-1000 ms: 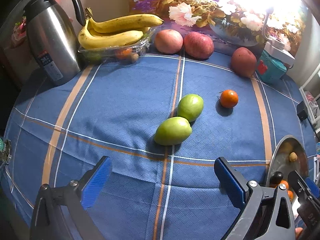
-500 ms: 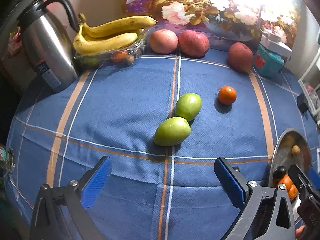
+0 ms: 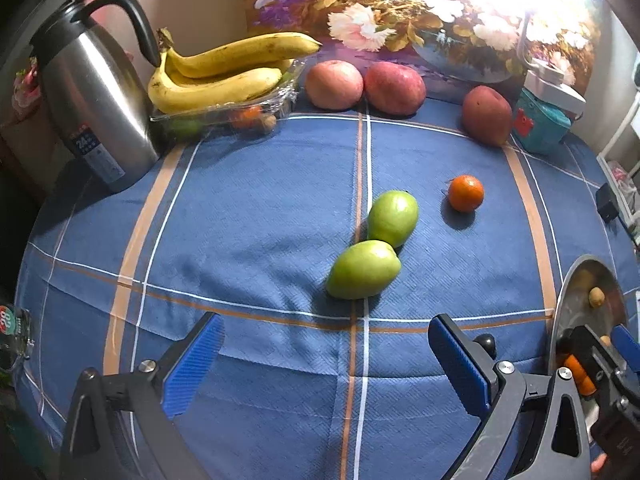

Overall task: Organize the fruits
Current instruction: 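Withdraw both open tools and move them back toward the remaining fruits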

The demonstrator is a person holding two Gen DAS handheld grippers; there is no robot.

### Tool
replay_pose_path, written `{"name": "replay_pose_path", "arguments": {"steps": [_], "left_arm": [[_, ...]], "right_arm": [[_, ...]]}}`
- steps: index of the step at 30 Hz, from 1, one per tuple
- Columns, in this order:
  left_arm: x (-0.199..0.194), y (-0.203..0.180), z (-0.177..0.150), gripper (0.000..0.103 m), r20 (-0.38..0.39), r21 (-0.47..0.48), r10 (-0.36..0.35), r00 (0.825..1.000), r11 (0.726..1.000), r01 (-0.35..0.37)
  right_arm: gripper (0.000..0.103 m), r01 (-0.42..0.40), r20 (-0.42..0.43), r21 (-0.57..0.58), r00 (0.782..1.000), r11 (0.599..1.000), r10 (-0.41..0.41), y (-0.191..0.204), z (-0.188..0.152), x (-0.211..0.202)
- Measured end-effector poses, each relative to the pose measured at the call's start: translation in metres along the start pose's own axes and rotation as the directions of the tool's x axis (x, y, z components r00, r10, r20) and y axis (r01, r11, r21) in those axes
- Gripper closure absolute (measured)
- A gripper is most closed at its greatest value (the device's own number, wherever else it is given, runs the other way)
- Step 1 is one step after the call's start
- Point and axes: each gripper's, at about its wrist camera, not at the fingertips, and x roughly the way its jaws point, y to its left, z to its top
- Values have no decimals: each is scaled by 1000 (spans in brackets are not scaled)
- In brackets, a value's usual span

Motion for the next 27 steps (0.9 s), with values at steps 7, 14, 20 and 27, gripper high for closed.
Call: {"name": "replay_pose_path", "arguments": {"steps": [7,14,20,27], "left_arm": [[-2,26,7,0,15,-80,-19,1000,997,20],[-3,43,12,0,38,-132,-40,998,990,45],[-3,47,15,0,51,-152,-46,998,987,54],[5,49,19,0,37,-174,-51,998,983,57]], "right_arm": [[5,-37,-8,-51,999,998,36,29,3,3],[5,-38,-40,-62,999,997,36,50,8,6],[5,-29,-75,-51,997,998,25,60,13,12],[5,-40,-105,-10,994,999,39,67,21,24]]}}
